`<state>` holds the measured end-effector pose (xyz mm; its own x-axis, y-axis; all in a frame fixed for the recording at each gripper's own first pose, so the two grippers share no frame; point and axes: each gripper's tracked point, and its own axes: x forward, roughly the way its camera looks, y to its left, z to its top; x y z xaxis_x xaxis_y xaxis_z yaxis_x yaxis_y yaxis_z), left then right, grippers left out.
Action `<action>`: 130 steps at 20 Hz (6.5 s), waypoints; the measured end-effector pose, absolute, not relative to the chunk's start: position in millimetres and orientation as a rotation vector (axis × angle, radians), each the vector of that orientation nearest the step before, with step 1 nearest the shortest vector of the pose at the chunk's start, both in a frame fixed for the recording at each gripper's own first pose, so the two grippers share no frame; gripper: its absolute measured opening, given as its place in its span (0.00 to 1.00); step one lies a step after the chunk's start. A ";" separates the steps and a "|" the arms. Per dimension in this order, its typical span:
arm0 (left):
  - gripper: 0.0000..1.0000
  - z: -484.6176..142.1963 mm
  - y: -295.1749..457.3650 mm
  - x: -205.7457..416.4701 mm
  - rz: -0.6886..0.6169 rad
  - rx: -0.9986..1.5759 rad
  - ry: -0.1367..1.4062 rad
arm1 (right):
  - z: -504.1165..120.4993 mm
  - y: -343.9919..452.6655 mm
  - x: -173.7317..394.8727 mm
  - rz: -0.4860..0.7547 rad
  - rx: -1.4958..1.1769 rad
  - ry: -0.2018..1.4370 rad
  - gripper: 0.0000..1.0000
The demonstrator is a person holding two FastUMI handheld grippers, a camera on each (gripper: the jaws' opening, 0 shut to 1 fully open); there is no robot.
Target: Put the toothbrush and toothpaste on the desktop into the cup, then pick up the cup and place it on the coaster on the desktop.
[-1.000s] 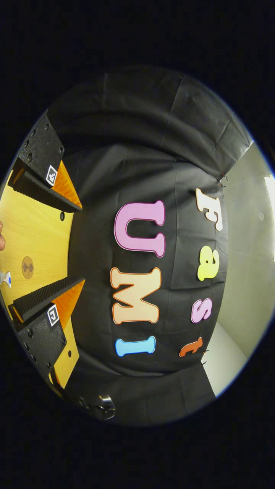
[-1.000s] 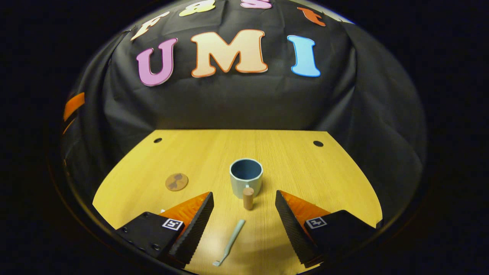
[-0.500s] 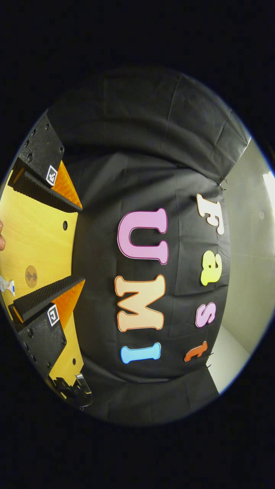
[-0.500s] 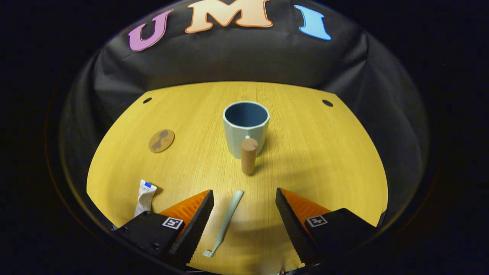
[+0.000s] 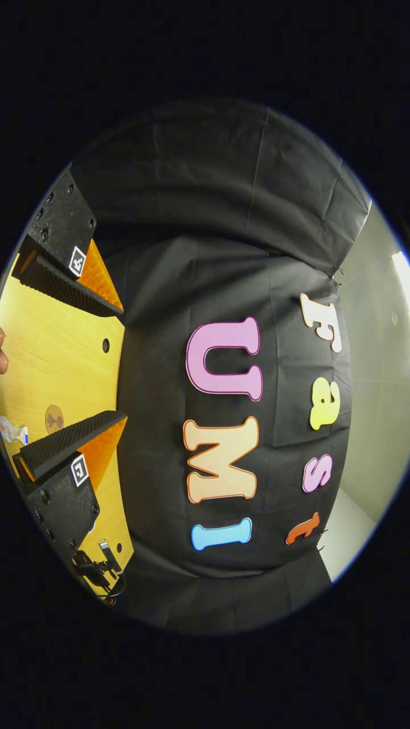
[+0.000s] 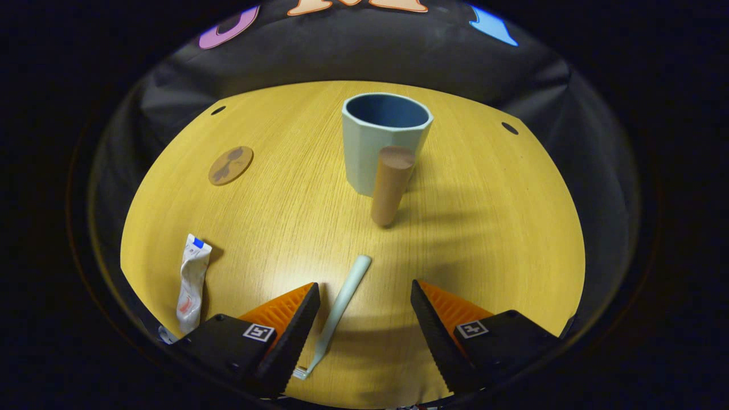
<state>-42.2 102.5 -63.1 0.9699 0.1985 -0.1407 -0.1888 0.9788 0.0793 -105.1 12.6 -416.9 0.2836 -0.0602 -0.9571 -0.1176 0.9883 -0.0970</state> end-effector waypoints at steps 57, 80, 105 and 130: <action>0.58 -387.3 -34.7 -123.0 -0.141 0.069 1.091 | -423.5 5.9 -99.4 0.193 -0.107 1.292 0.04; 0.01 -372.2 -44.0 -126.1 -0.132 -0.068 1.098 | -352.0 28.1 -58.9 0.198 0.195 1.042 0.04; 0.00 -308.9 -45.3 -127.4 -0.093 -0.069 1.012 | -241.3 31.2 154.8 0.165 0.239 0.432 0.03; 0.00 -262.0 -69.2 -55.1 -0.139 -0.092 0.872 | -325.3 4.9 90.9 0.200 0.136 0.602 1.00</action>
